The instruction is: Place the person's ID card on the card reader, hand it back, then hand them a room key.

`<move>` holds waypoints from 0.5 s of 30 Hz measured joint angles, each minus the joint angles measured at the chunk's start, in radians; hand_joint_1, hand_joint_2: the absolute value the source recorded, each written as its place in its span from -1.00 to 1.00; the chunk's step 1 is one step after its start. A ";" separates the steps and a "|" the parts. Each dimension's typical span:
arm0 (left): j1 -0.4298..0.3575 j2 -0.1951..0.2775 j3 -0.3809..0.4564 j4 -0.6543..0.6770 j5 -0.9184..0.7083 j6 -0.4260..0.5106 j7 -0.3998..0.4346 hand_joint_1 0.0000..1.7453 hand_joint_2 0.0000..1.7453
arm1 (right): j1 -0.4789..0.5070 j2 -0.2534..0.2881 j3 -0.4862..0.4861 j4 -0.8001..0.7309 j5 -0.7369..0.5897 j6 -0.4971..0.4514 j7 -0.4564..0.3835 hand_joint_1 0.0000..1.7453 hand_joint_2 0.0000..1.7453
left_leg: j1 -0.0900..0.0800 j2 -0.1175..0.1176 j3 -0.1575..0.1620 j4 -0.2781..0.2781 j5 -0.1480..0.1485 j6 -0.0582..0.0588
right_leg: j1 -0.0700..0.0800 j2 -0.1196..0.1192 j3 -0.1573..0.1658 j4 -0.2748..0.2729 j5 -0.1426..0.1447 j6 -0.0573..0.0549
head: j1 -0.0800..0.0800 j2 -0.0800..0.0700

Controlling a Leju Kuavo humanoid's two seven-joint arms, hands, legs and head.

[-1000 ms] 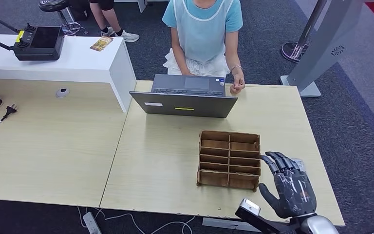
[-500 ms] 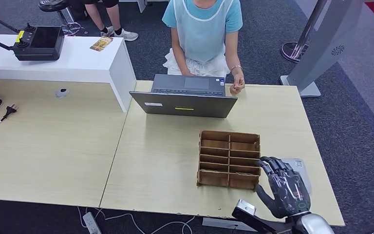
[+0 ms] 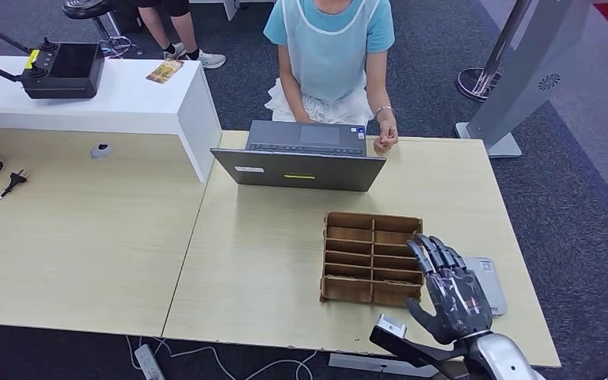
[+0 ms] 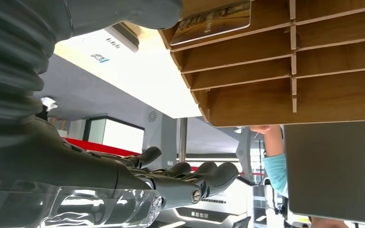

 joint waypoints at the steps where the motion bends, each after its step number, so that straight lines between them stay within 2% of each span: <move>1: 0.000 0.000 0.001 0.000 0.004 0.000 0.000 -1.00 -1.00 | -0.004 0.002 0.002 0.005 0.000 0.000 0.000 -0.60 1.00 | 0.000 0.000 0.000 0.000 0.000 0.000 | 0.000 0.000 0.000 0.000 0.000 0.000 | 0.000 0.000; 15: 0.000 0.000 0.005 0.000 -0.003 0.000 0.000 -1.00 -1.00 | -0.032 0.024 0.025 0.066 -0.003 0.012 0.001 -0.52 1.00 | 0.000 0.000 0.000 0.000 0.000 0.000 | 0.000 0.000 0.000 0.000 0.000 0.000 | 0.000 0.000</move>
